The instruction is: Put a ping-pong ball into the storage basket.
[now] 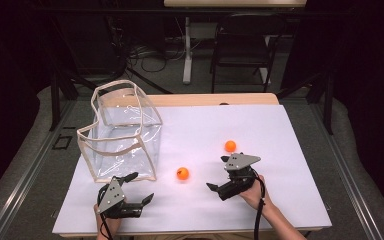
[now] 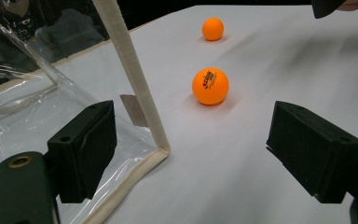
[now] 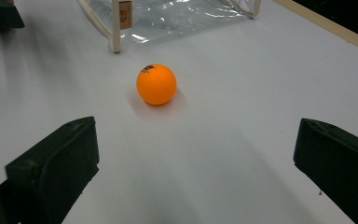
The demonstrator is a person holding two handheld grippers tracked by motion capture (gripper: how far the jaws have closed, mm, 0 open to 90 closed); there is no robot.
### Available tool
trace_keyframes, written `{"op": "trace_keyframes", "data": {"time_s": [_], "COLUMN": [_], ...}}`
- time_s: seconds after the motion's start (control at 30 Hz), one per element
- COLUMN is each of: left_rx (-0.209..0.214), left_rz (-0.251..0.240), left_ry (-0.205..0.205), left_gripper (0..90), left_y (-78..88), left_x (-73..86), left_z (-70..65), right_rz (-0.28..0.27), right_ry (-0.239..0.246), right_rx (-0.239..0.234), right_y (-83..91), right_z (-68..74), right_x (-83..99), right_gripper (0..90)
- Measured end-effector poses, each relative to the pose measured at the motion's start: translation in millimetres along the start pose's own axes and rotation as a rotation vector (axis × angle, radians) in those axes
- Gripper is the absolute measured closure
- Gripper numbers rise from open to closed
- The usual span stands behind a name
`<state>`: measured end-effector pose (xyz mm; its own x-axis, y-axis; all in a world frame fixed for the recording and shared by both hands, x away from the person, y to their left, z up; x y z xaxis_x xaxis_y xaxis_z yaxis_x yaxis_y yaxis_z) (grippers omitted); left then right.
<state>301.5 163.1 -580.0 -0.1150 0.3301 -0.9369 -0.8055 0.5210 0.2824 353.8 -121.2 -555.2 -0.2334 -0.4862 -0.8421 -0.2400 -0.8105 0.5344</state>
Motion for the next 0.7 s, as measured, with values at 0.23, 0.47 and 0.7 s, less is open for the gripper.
{"op": "trace_keyframes", "data": {"time_s": [0.23, 0.47, 0.7], "left_rx": [0.000, 0.011, 0.011], "left_rz": [-0.002, 0.004, 0.001], "left_ry": [0.010, -0.003, -0.005], "left_gripper": [15.6, 15.7, 15.7], "left_y": [-0.4, -0.9, -0.5], "left_x": [0.8, 1.0, 0.8], "left_z": [2.2, 0.2, 0.6], "right_rz": [0.014, 0.034, 0.047], "right_ry": [0.002, 0.010, -0.005], "right_rx": [-0.030, -0.058, -0.065], "right_y": [-15.9, -30.1, -35.6], "right_z": [-0.4, 1.3, -0.5], "right_x": [-6.1, -10.3, -8.2], "right_gripper": [0.0, 0.0, 0.0]}}
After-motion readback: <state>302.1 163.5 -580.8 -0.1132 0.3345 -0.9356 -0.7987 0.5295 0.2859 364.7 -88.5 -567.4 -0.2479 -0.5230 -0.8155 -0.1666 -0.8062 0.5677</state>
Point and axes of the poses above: each handheld gripper's, and its own axes: y roughly backward along the jaws, x roughly out of its underside, z roughly to its left, the point moved 7 cm from there along -y, roughly forward along the jaws, and after that the axes turned 15 degrees about -x, right-handed, at the moved point
